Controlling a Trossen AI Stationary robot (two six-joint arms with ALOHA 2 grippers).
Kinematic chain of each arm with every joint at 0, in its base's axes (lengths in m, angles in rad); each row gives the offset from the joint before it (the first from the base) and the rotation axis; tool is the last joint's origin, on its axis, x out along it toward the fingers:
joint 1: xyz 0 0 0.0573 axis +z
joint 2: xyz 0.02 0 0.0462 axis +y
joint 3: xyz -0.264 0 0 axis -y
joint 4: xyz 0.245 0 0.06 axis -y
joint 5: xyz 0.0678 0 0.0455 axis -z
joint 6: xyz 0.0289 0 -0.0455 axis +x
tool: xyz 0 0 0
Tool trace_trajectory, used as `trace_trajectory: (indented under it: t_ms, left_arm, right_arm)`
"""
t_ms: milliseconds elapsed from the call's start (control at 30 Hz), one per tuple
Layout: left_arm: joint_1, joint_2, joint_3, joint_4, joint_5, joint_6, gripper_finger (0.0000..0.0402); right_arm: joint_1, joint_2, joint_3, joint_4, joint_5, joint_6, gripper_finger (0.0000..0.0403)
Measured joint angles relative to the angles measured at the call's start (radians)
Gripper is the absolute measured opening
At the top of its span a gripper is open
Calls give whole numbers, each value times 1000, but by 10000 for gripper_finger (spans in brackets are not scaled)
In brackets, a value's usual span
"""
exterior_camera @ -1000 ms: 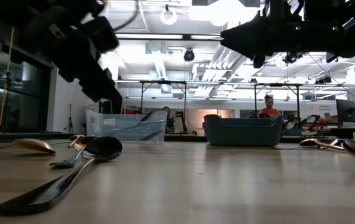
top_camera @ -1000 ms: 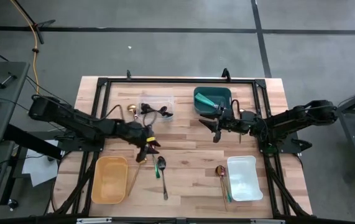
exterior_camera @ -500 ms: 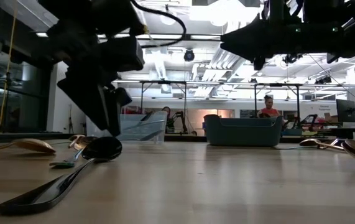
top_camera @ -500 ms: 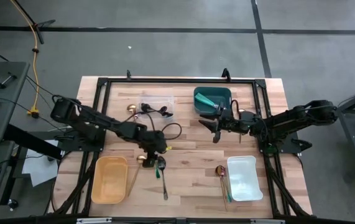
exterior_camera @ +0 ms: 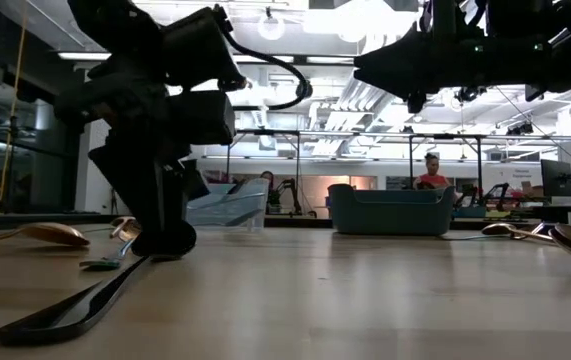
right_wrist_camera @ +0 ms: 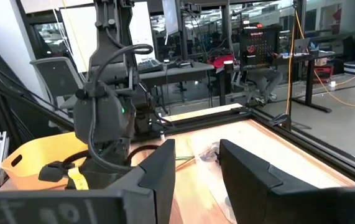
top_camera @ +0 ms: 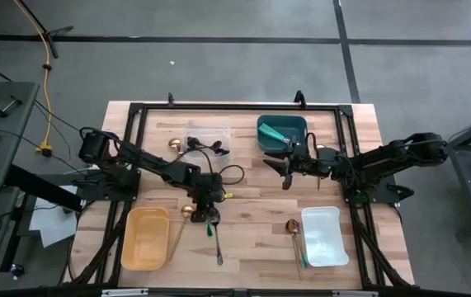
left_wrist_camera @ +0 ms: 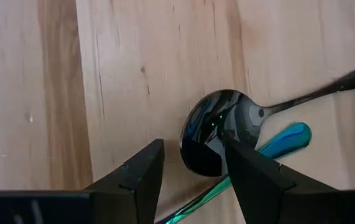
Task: Sort silverware by color (type)
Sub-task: Put the black spoon into the transparent bin
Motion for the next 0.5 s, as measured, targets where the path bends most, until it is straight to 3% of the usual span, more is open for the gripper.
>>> trace_trajectory:
  t_ms: [333,500]
  left_arm:
    - [-1,14,0,40,3,-15,161]
    - [0,14,0,33,-7,-60,104]
  right_arm:
    - [0,0,0,-7,0,3,122]
    - [0,0,0,-10,0,3,122]
